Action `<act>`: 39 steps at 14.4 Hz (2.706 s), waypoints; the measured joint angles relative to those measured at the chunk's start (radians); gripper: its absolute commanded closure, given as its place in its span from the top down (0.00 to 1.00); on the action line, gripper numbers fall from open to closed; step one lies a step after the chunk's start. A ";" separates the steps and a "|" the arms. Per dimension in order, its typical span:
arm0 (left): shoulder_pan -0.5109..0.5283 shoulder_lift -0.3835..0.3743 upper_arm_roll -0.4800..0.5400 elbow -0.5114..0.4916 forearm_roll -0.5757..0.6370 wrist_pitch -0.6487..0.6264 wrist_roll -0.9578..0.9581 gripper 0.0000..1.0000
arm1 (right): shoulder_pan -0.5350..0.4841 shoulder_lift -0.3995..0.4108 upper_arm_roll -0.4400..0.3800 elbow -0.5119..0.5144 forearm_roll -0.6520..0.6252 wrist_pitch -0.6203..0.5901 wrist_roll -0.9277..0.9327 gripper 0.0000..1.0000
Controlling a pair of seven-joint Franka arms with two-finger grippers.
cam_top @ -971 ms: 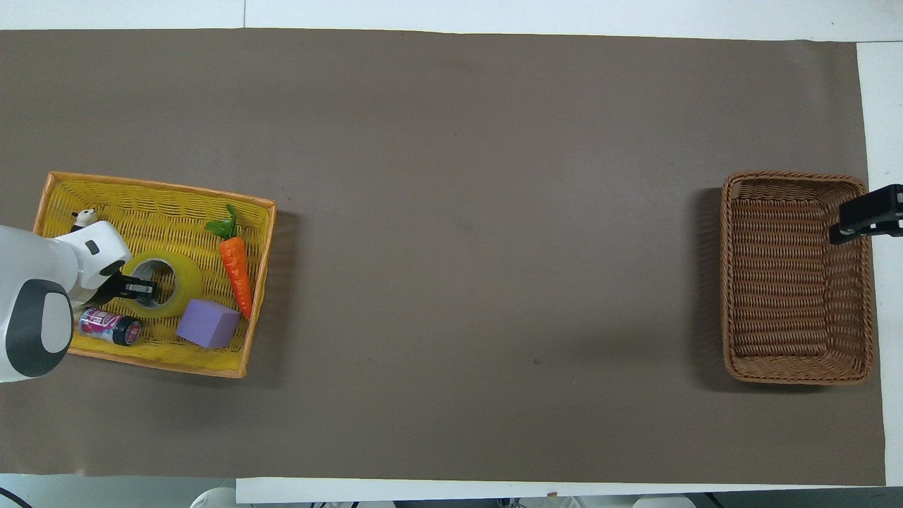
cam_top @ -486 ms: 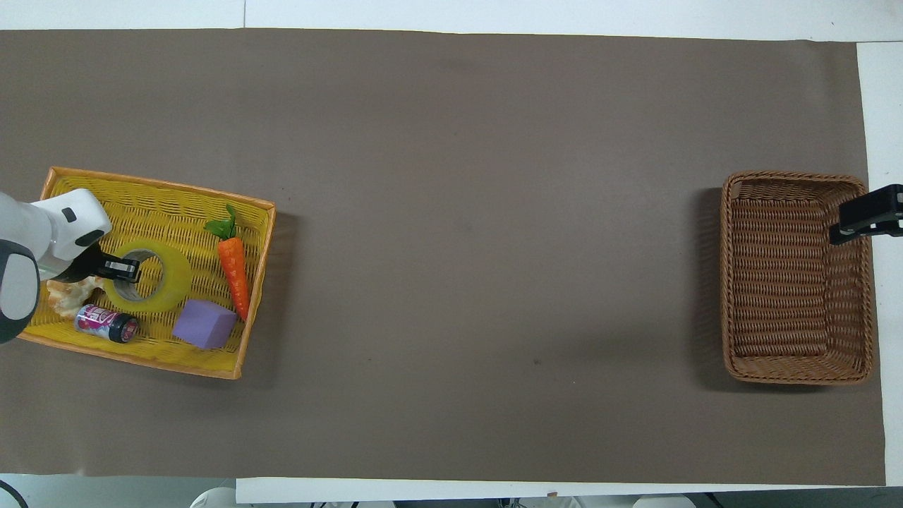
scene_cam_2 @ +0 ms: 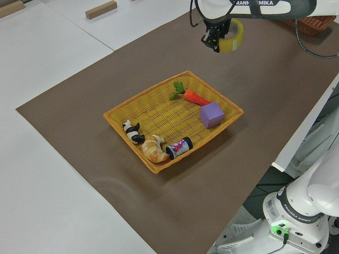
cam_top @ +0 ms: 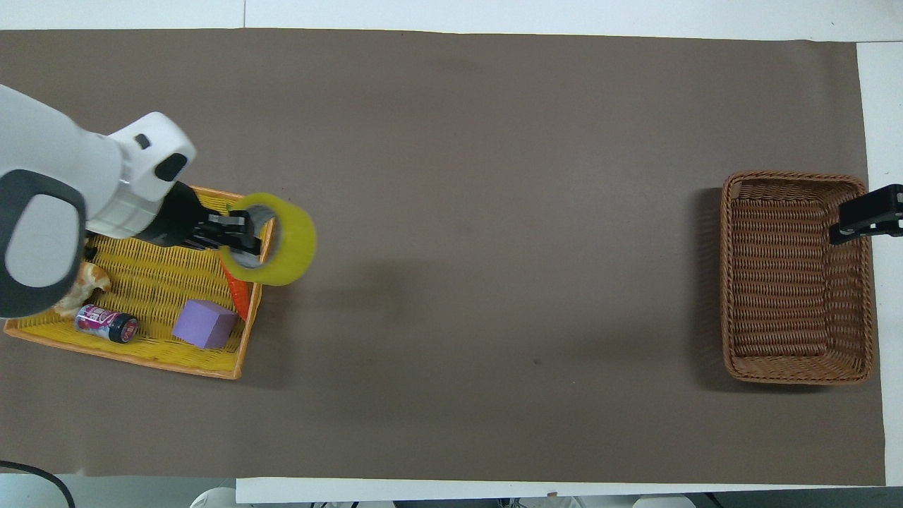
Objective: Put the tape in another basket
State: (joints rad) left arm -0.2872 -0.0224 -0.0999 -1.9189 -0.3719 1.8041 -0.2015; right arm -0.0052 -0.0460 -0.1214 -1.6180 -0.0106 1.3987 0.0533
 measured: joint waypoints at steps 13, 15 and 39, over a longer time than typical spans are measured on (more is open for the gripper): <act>-0.282 0.008 -0.003 0.020 -0.169 0.134 -0.230 0.00 | 0.002 0.000 0.002 0.000 0.006 0.000 -0.011 1.00; -0.287 0.008 -0.004 0.020 -0.170 0.136 -0.230 0.00 | 0.003 0.000 0.005 -0.001 0.067 0.013 -0.049 1.00; -0.306 0.015 -0.001 0.013 -0.170 0.212 -0.232 0.00 | 0.230 0.080 0.012 -0.214 1.052 0.496 -0.120 1.00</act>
State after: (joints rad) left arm -0.5930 -0.0076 -0.1012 -1.9057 -0.5423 2.0163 -0.4334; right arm 0.2243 0.0343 -0.1096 -1.8319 1.0418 1.8946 -0.0665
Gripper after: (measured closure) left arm 0.780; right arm 0.000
